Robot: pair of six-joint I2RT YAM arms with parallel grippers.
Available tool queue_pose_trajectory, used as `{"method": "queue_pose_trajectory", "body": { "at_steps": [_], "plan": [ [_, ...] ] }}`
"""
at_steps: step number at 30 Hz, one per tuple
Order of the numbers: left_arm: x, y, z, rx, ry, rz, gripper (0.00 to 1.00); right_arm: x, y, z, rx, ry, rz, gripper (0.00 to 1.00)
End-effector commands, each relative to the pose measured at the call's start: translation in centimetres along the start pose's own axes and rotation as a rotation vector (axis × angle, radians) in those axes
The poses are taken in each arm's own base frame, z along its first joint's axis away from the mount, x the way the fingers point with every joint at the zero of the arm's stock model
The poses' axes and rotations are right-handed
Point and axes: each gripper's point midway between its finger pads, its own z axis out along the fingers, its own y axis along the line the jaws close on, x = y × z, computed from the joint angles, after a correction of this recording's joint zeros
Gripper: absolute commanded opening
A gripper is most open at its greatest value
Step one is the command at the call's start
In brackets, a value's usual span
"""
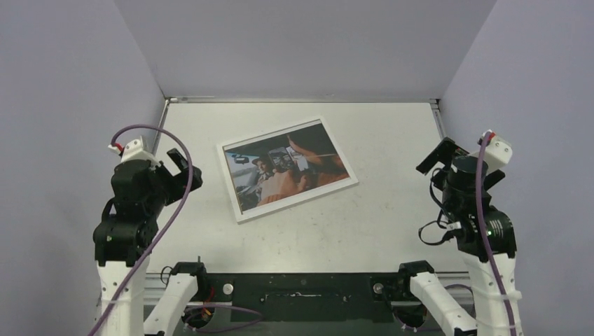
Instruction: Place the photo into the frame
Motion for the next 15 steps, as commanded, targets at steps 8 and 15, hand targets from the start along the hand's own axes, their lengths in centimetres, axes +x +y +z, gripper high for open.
{"method": "queue_pose_trajectory", "body": {
  "at_steps": [8,15],
  "plan": [
    [-0.2,1.4,-6.6,0.039,-0.131,0.045,0.97,-2.1,-5.8,-6.7,0.058,-0.151,0.026,1.0],
    [0.3,2.2,-7.1,0.012,-0.121,0.069,0.97,-1.9,-6.3,-7.6,0.057,-0.141,0.01,1.0]
  ]
}}
